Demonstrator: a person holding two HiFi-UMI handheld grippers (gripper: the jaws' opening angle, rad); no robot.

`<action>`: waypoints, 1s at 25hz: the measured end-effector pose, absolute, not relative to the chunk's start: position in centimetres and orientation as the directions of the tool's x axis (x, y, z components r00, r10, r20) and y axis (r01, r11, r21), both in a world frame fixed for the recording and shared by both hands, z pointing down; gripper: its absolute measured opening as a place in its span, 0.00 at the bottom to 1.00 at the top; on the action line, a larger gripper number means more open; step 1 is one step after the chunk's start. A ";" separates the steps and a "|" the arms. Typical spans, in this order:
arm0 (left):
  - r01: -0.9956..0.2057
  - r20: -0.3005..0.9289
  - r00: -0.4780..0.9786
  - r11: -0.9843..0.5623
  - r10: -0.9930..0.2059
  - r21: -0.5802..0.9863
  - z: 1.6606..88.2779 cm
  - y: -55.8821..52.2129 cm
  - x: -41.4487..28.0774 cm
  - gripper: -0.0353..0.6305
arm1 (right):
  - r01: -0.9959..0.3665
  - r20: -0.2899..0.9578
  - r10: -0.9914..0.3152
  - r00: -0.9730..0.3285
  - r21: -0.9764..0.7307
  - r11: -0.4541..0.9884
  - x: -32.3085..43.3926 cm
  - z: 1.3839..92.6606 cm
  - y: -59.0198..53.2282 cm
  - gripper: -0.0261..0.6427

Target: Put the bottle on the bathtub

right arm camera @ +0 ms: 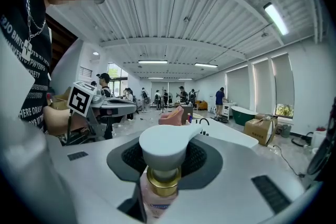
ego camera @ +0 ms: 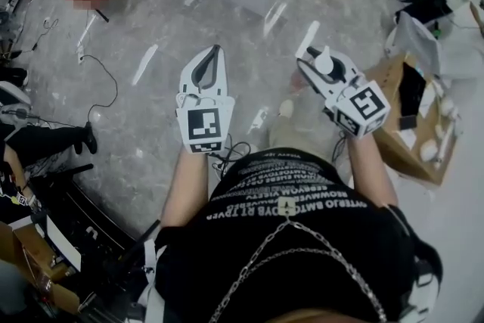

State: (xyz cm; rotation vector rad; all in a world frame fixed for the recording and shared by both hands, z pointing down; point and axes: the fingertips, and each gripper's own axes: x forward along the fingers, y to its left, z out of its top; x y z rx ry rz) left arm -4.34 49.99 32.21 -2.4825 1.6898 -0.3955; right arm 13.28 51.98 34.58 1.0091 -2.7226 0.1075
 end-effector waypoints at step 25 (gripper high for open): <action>-0.915 0.177 0.302 -0.337 -0.937 -0.221 32.1 29.7 1.8 0.05 | -0.567 0.254 -0.554 -0.793 0.025 0.823 18.6 33.9 32.3 0.22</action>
